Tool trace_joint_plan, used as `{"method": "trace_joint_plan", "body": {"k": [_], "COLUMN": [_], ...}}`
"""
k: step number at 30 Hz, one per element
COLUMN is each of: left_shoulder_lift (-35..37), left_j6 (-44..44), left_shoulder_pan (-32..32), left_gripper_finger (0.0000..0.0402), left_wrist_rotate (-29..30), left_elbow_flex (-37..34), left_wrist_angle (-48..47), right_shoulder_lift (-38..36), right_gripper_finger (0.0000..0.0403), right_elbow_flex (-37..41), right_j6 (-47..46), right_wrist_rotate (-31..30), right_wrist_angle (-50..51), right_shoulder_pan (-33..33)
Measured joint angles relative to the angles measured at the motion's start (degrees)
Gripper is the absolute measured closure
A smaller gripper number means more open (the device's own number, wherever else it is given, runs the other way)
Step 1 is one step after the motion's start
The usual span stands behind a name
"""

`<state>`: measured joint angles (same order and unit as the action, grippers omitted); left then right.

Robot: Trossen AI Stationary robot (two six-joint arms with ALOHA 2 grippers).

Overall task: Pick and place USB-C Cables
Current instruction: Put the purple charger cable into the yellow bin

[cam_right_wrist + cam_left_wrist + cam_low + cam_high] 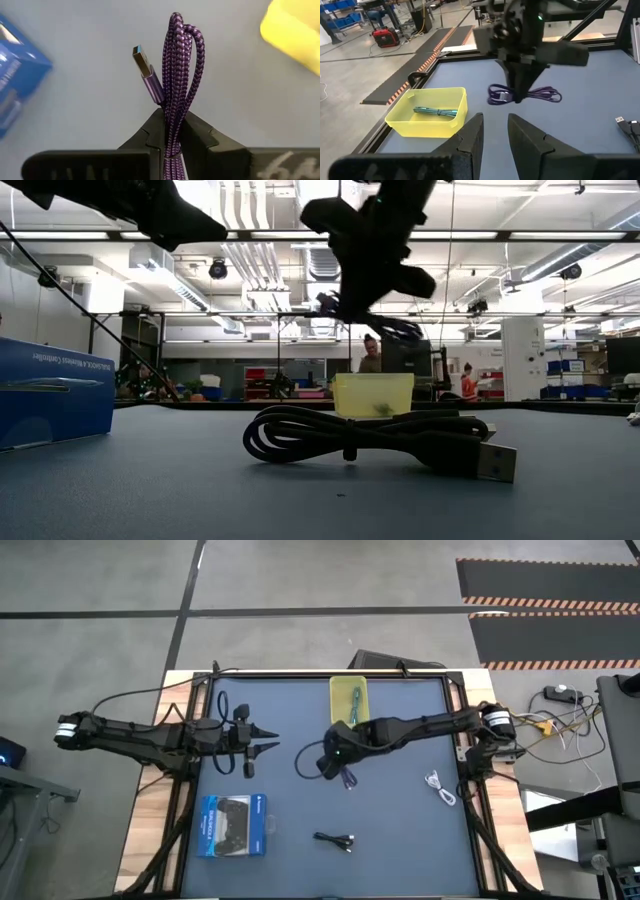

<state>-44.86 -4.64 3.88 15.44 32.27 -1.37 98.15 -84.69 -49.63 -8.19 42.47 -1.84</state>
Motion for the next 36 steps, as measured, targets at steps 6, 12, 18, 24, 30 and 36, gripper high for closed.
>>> {"method": "trace_joint_plan", "body": {"k": [6, 12, 18, 24, 30, 36], "left_shoulder_lift": [0.00, 0.00, 0.00, 0.00, 0.00, 0.00], "left_j6": [0.00, -0.02, -0.02, -0.15, -0.15, -0.17], "left_shoulder_pan": [0.00, 0.00, 0.00, 0.00, 0.00, 0.00], "left_gripper_finger": [0.0329, 0.0329, 0.0329, 0.0329, 0.0329, 0.0329], "left_wrist_rotate": [-0.01, -0.02, 0.00, 0.00, 0.00, 0.00], "left_elbow_flex": [0.00, 0.00, 0.00, 0.00, 0.00, 0.00], "left_wrist_angle": [0.00, 0.00, 0.02, 0.02, 0.02, 0.01], "right_shoulder_lift": [0.15, 0.21, 0.23, 0.22, 0.22, 0.24], "right_gripper_finger": [0.0370, 0.0370, 0.0370, 0.0369, 0.0369, 0.0369], "right_elbow_flex": [-2.69, -5.69, -9.94, -13.25, -14.94, -15.08], "right_j6": [0.25, 2.77, 6.75, 9.63, 10.51, 10.71], "right_wrist_rotate": [-1.31, -2.56, -2.56, -2.43, -2.56, -2.37], "right_wrist_angle": [0.06, -2.65, -3.80, -4.67, -5.01, -4.99], "right_shoulder_pan": [3.52, 7.17, 9.46, 9.35, 10.19, 12.54]}}
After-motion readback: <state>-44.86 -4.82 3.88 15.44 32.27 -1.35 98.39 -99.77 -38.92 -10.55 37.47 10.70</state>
